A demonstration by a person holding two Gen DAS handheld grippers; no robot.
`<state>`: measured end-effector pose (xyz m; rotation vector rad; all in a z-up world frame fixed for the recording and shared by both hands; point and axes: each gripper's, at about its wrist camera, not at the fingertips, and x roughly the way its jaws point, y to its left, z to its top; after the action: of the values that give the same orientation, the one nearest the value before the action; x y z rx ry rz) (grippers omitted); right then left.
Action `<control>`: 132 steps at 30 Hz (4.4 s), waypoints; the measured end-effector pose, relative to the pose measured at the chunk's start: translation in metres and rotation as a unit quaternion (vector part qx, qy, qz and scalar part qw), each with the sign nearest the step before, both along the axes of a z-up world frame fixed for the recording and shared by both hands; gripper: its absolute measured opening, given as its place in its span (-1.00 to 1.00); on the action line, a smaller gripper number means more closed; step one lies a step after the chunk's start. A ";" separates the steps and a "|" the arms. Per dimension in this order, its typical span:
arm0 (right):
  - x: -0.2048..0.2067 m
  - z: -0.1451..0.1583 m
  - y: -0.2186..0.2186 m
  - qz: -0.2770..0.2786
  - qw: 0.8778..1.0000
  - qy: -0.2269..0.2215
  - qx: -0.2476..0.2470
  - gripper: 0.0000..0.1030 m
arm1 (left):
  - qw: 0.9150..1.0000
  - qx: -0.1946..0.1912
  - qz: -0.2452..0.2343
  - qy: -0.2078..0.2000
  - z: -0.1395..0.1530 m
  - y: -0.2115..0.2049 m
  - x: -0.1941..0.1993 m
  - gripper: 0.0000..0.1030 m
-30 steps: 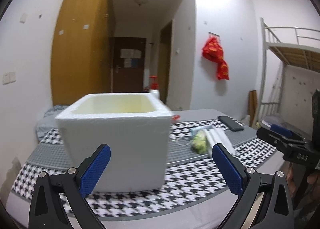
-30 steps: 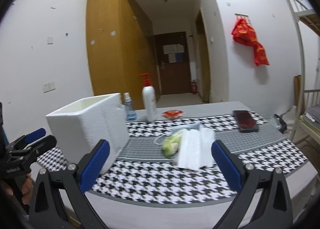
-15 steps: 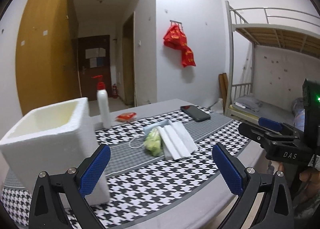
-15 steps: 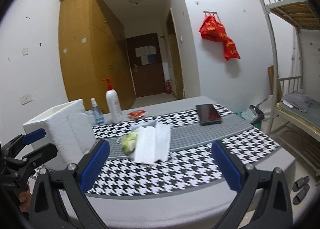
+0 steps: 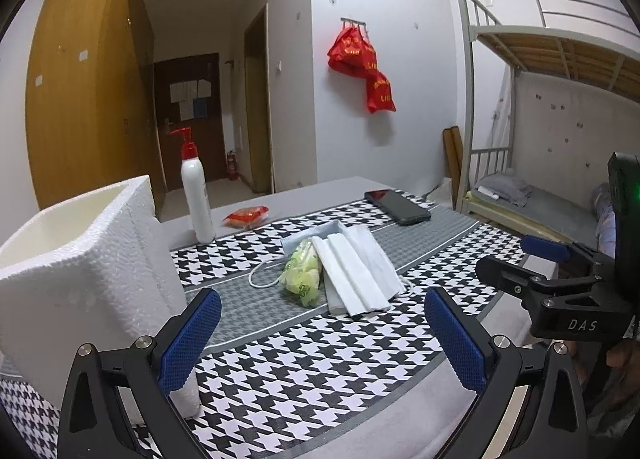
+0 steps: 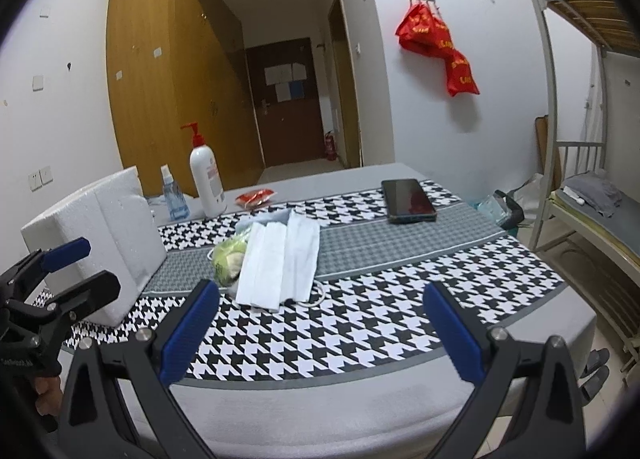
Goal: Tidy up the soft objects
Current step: 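Move the left tool toward the white paper masks and the right tool toward the blue mask, then close the left gripper on the white paper masks and lift them, then close the right gripper on the blue surgical mask and lift it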
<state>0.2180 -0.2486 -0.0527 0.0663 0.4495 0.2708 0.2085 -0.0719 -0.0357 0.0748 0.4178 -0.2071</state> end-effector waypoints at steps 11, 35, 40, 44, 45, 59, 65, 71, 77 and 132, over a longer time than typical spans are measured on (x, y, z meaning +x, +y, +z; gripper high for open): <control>0.031 -0.013 0.004 0.018 0.999 0.034 -0.012 0.99 | 1.000 0.010 0.005 0.027 -0.007 -0.007 0.030 0.98; 0.062 -0.039 -0.027 0.018 0.997 0.071 -0.012 0.99 | 0.992 0.013 0.010 0.123 -0.039 -0.046 0.108 0.98; 0.060 -0.038 -0.036 0.014 0.998 0.067 -0.012 0.99 | 0.991 0.008 0.006 0.131 -0.041 -0.057 0.118 0.96; 0.061 -0.038 -0.041 0.009 0.998 0.066 -0.008 0.99 | 0.990 0.008 0.008 0.140 -0.043 -0.061 0.128 0.95; 0.061 -0.039 -0.042 0.007 0.998 0.067 -0.008 0.99 | 0.990 0.007 0.008 0.142 -0.043 -0.062 0.130 0.92; 0.061 -0.039 -0.046 0.006 0.998 0.067 -0.019 0.99 | 0.984 0.017 0.008 0.178 -0.058 -0.073 0.145 0.46; 0.060 -0.037 -0.046 0.002 0.998 0.065 -0.016 0.99 | 0.978 0.026 -0.008 0.206 -0.066 -0.081 0.151 -0.01; 0.058 -0.037 -0.046 0.000 0.998 0.066 -0.022 0.99 | 0.975 0.022 -0.034 0.221 -0.071 -0.087 0.153 -0.50; 0.054 -0.034 -0.048 -0.006 0.998 0.064 -0.025 0.99 | 0.976 0.010 -0.043 0.215 -0.068 -0.086 0.151 -0.86; 0.092 0.006 0.028 0.067 0.995 0.063 -0.048 0.99 | 0.987 0.007 0.101 0.128 -0.055 0.015 0.058 -0.86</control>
<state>0.3099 -0.2201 -0.0466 -0.0409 0.5938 0.3783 0.2668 -0.0566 -0.0904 0.0188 0.6801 -0.0132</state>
